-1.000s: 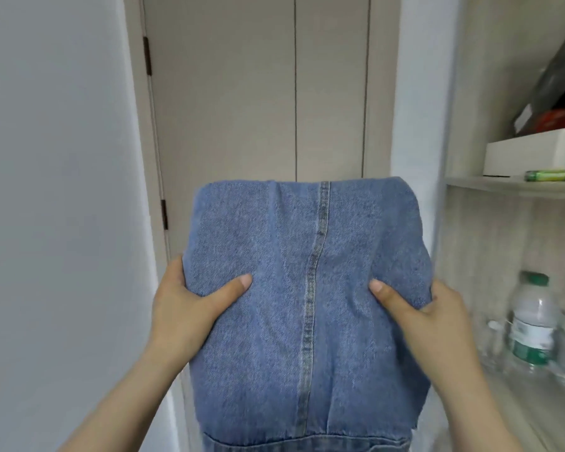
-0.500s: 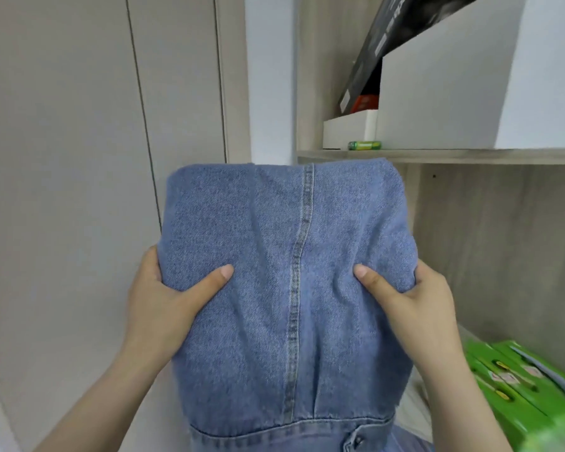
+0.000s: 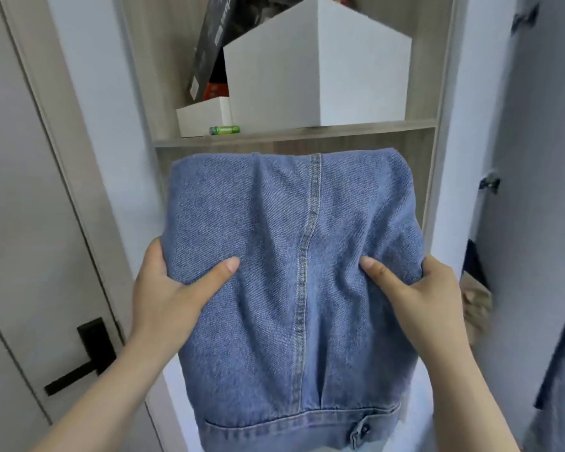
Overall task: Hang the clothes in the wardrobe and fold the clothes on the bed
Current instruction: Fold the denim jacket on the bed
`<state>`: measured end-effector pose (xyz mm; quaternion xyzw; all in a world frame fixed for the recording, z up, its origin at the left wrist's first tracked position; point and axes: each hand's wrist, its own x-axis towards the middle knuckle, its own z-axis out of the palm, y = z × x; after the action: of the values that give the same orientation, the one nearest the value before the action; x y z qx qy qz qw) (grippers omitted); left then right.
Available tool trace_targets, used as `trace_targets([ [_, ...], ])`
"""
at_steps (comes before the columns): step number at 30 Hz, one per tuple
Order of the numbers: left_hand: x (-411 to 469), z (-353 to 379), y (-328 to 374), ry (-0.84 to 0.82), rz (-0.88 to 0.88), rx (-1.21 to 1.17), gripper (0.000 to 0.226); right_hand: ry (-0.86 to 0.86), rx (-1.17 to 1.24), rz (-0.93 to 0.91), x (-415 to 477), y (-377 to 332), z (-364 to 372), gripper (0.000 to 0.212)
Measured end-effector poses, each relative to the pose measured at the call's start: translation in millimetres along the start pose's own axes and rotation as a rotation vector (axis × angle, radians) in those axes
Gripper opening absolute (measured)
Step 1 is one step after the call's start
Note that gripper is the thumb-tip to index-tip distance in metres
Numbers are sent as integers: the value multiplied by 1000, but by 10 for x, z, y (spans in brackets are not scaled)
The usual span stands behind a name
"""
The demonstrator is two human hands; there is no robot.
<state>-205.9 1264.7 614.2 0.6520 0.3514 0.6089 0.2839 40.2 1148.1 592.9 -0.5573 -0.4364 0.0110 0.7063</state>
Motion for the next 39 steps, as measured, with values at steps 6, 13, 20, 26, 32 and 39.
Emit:
trace_targets([
  [6,-128,400,-28,-166,-7,-70,62,164,-121,68,-311,-10,-470,15],
  [13,-253,1078,-25,-314,1,-199,62,276,-256,92,-259,120,-999,15],
  [20,-389,1947,80,-443,8,-268,59,399,-364,119,-122,319,-1661,17],
  [26,-566,2637,129,-544,-41,-319,54,482,-515,150,5,485,-2138,19],
  [32,-568,3336,134,-663,-91,-353,59,527,-625,169,185,646,-2520,17],
  [39,-494,4179,14,-773,-175,-427,66,606,-756,151,615,894,-2772,17],
])
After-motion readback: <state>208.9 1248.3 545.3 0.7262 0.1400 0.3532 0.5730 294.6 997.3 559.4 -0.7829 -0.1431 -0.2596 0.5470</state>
